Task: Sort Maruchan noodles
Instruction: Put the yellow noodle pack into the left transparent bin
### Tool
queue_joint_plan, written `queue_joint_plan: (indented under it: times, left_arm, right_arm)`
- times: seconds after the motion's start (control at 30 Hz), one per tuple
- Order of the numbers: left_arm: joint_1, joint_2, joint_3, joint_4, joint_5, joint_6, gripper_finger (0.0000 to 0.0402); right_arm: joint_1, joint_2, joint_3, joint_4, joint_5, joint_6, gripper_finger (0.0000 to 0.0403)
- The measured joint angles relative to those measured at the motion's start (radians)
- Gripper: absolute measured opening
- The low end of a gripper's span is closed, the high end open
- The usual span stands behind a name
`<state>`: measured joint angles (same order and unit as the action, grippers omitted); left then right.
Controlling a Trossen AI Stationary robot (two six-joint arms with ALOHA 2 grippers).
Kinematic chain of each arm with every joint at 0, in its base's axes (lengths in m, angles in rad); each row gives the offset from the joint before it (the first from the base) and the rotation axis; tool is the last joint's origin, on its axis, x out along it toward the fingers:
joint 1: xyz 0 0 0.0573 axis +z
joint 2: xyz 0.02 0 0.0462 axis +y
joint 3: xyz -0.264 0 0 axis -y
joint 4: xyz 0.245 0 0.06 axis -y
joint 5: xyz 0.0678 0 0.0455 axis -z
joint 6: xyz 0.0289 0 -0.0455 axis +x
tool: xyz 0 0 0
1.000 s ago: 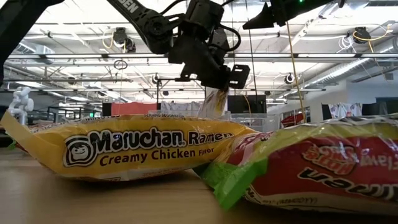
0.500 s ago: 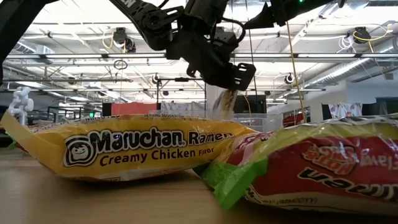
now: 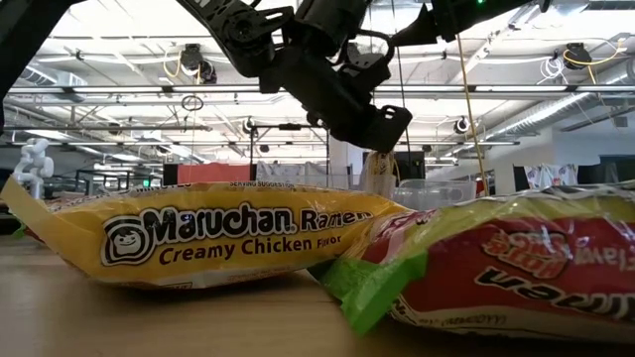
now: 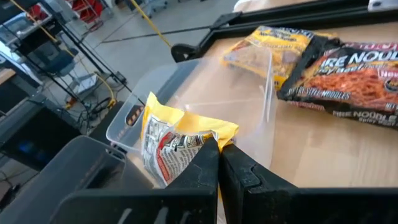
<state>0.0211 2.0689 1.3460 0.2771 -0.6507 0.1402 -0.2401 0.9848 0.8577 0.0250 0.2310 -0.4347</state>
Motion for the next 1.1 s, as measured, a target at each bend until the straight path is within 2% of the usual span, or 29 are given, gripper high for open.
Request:
queue_joint_plan:
  times: [0.6, 0.8, 1.1]
  left_arm:
    - [0.007, 0.0, 0.0, -0.012, 0.0, -0.074, 0.0014]
    - [0.013, 0.0, -0.001, -0.012, 0.054, -0.084, 0.0016]
    - [0.017, 0.0, -0.001, 0.046, 0.057, -0.07, 0.0051]
  right_arm:
    - [0.0, 0.0, 0.0, 0.0, 0.0, 0.0, 0.0105]
    - [0.0, 0.0, 0.0, 0.0, 0.0, 0.001, 0.0105]
    - [0.0, 0.0, 0.0, 0.0, 0.001, 0.002, 0.0105]
